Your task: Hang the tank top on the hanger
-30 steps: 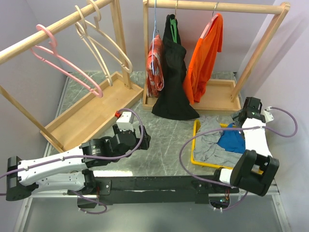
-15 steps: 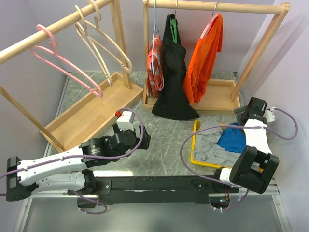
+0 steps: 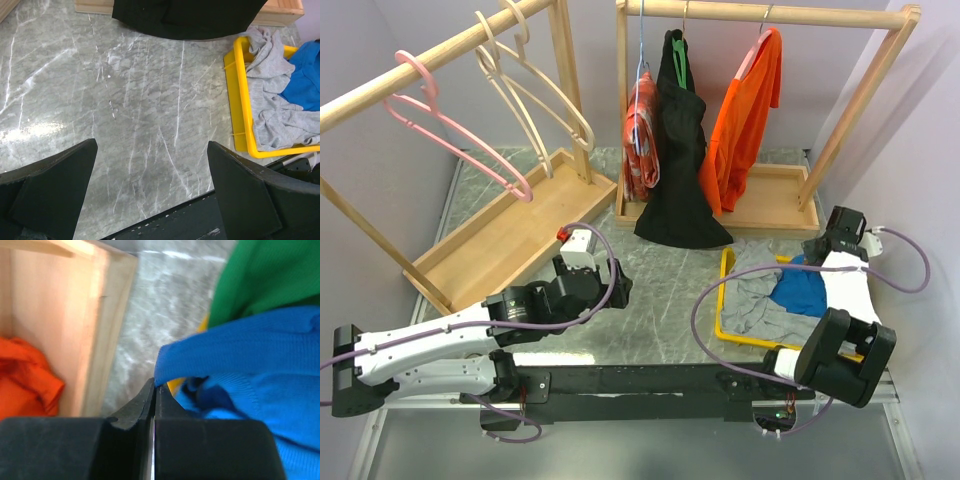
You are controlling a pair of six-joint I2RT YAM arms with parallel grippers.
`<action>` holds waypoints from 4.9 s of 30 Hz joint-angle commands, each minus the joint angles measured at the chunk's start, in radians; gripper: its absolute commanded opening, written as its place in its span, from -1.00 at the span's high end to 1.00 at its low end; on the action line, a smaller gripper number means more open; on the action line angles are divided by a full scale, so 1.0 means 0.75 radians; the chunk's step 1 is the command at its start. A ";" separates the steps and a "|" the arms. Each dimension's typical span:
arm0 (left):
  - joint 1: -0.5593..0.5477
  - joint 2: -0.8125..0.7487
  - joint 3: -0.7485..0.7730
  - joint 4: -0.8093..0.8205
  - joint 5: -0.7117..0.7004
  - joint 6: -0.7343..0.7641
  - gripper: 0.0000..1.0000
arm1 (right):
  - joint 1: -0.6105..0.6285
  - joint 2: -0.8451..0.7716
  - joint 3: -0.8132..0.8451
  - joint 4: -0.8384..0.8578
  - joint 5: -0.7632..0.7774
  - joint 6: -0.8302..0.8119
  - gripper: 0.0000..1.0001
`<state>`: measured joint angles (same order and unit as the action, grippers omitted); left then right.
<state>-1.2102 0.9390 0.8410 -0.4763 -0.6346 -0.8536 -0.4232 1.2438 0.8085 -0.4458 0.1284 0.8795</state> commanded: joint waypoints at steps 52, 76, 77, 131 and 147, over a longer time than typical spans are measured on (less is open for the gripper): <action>0.029 -0.193 0.251 -0.028 -0.305 0.019 -0.99 | 0.350 -0.425 1.489 0.206 -1.008 0.349 1.00; 0.071 -0.315 0.243 -0.136 -0.406 -0.060 -0.99 | 1.863 0.084 1.789 -0.027 0.156 -0.375 1.00; 0.074 -0.344 0.239 -0.148 -0.408 -0.067 -0.99 | 1.861 0.092 1.787 -0.034 0.170 -0.379 1.00; 0.331 1.266 0.679 0.187 0.049 0.657 -0.64 | 2.121 -0.793 -0.923 0.378 0.357 0.490 0.92; 0.380 1.225 0.578 0.326 0.302 0.649 0.07 | 2.121 -0.771 -0.898 0.374 0.406 0.500 0.90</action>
<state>-0.9253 1.8957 1.2980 -0.2802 -0.4690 -0.3450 1.1606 0.6708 0.1211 -0.1509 0.3641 1.2411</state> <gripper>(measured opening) 0.582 0.055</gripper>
